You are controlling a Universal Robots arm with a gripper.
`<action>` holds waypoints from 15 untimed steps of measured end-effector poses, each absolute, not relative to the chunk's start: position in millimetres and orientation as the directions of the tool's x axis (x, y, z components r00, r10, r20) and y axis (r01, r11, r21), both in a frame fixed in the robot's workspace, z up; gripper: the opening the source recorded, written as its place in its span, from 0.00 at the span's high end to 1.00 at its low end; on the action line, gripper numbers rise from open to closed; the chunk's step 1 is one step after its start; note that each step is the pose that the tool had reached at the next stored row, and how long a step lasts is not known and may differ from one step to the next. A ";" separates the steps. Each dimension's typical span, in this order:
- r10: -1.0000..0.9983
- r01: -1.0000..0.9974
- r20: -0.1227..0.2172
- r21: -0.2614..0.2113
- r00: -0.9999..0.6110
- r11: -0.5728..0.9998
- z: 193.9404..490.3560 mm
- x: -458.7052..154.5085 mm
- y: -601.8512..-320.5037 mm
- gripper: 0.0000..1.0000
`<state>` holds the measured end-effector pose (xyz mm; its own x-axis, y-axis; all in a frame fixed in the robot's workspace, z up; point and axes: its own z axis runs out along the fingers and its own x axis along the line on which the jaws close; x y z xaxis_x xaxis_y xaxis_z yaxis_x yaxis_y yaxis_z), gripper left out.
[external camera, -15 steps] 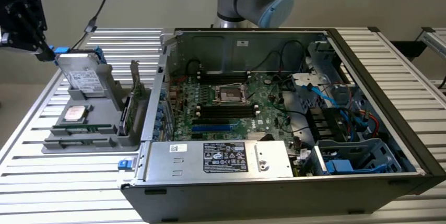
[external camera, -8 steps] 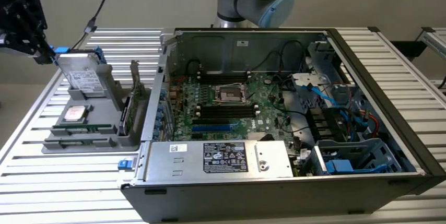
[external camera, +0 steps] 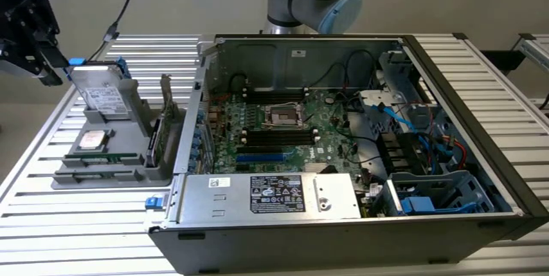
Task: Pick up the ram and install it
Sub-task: 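Pick up the ram and move it above insertion slot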
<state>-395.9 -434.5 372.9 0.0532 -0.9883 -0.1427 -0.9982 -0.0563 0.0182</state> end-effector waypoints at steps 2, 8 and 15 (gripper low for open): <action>-0.988 -0.998 -0.143 0.018 0.053 -0.056 369.2 -396.5 -434.8 0.57; -0.988 -0.998 -0.143 0.018 0.053 -0.056 359.4 -397.7 -435.9 0.57; -0.988 -0.998 -0.143 0.022 0.053 -0.057 351.1 -397.6 -439.9 0.57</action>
<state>-397.6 -439.9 351.1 0.0531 -0.9883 -0.1429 -0.9981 -0.0568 0.0218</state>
